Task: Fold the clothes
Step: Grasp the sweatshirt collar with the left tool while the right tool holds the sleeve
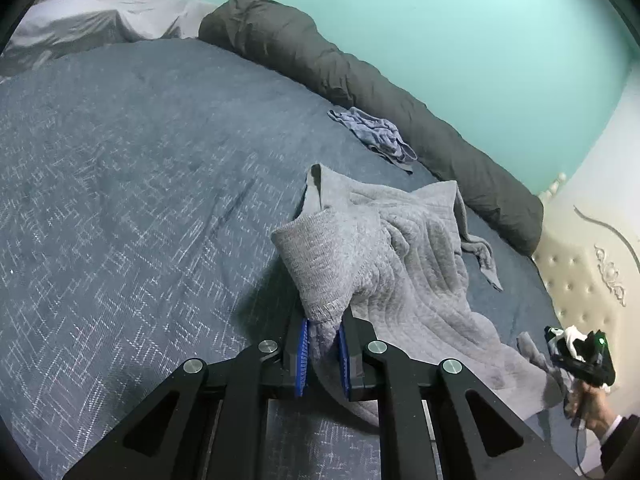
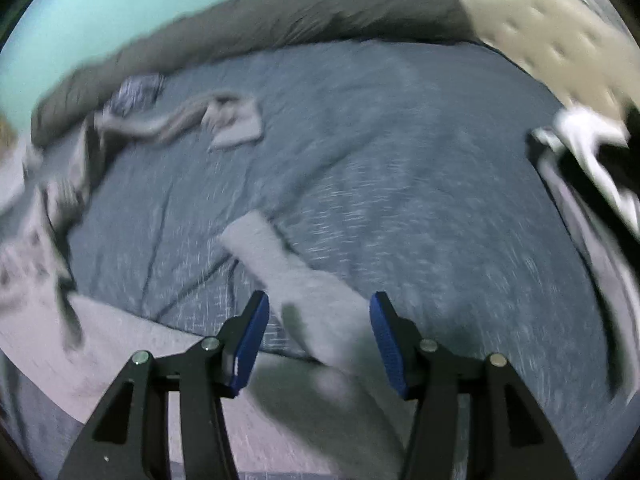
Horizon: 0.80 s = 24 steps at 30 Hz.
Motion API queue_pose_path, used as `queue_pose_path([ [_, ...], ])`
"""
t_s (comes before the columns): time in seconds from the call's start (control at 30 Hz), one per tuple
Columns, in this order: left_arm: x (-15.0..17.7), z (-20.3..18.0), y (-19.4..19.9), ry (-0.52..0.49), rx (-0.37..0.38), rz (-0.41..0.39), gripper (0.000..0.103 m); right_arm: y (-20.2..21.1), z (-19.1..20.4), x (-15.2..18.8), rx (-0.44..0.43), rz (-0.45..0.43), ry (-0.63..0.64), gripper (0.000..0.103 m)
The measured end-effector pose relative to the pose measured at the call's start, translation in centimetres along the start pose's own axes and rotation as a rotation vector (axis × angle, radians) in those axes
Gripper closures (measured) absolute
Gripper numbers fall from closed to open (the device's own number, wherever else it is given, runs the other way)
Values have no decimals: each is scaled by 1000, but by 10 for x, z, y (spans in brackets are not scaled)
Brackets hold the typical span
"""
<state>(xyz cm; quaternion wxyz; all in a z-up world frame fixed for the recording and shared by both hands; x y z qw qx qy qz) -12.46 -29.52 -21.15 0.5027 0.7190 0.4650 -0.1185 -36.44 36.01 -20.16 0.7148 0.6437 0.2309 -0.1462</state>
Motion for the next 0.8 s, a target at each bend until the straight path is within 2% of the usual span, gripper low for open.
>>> queue_pose_path([
  [0.1,0,0,-1,-4,0,3,90,-25,24,-4,59,74,105,50],
  [0.17,2,1,1,-9,0,6,90,-32,30,-4,64,81,124,63],
  [0.2,3,0,2,-12,-3,8,90,-33,30,-4,66,79,123,75],
  [0.23,4,0,3,-13,-4,9,90,-32,28,-5,72,74,119,83],
  [0.33,6,0,6,-13,-7,12,90,-21,23,-6,75,47,105,93],
  [0.53,7,-13,16,-28,-19,6,90,46,-14,-11,93,-94,39,95],
  [0.7,10,-25,26,-80,-41,25,91,90,-59,0,120,-151,-27,95],
  [0.8,5,-26,33,-72,-44,36,92,105,-81,11,127,-163,-72,96],
])
Point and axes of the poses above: each gripper's, at about its wrist camera, not at the fingertips, and y roughly against the way its jaws point, z to its left, x to its underside, the point moved 1 cm from there along -y, roughly the way its jaws point, and after that the axes turned 3 degrees about -x, right-handed, at the moved point
